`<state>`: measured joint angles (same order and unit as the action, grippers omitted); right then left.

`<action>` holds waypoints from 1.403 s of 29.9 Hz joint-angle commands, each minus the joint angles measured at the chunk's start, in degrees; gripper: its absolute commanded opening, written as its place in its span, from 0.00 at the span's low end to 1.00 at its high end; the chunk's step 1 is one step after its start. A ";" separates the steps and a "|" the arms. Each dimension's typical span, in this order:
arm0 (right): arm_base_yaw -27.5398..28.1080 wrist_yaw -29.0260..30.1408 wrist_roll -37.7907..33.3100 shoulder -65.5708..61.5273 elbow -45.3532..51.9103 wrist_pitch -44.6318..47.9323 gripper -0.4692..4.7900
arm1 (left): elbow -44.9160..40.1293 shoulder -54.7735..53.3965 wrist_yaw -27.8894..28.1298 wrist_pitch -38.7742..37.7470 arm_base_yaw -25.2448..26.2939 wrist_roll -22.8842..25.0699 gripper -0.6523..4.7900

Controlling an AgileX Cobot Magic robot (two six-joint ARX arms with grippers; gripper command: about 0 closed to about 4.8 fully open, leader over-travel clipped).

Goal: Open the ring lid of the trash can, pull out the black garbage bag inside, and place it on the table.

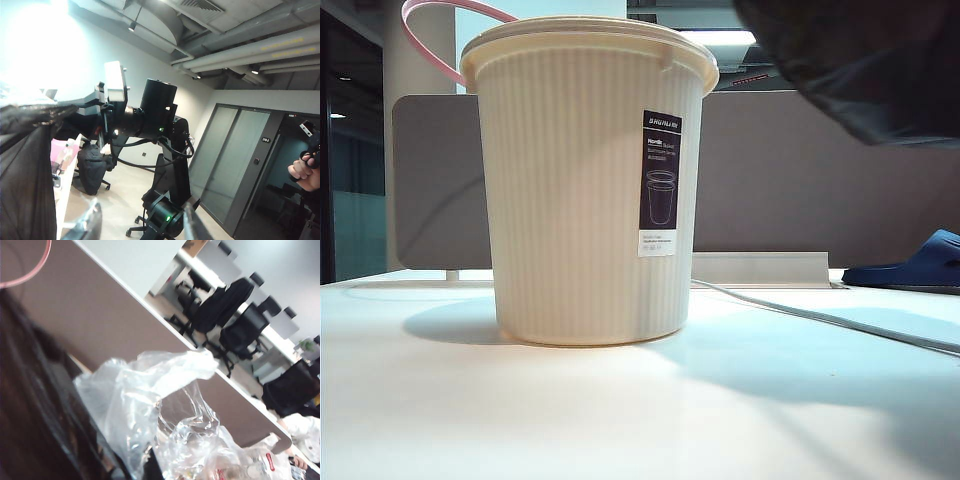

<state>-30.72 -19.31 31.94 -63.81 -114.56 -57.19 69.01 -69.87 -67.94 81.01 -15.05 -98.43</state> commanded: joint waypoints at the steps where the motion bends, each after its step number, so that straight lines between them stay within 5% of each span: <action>1: -0.02 1.38 -0.50 4.11 6.97 6.64 0.08 | -1.38 1.51 0.17 1.62 0.00 0.55 0.51; 16: -0.04 1.79 -1.95 15.32 35.08 28.41 0.08 | -5.51 6.99 -0.48 1.62 0.00 1.60 0.50; 42: 4.15 5.31 -2.03 18.40 52.81 43.65 0.08 | -24.06 16.35 -5.03 -0.39 0.02 14.40 0.44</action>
<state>-26.63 -14.35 30.37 -45.80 -61.91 -16.45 45.12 -53.63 -72.99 81.10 -15.05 -86.28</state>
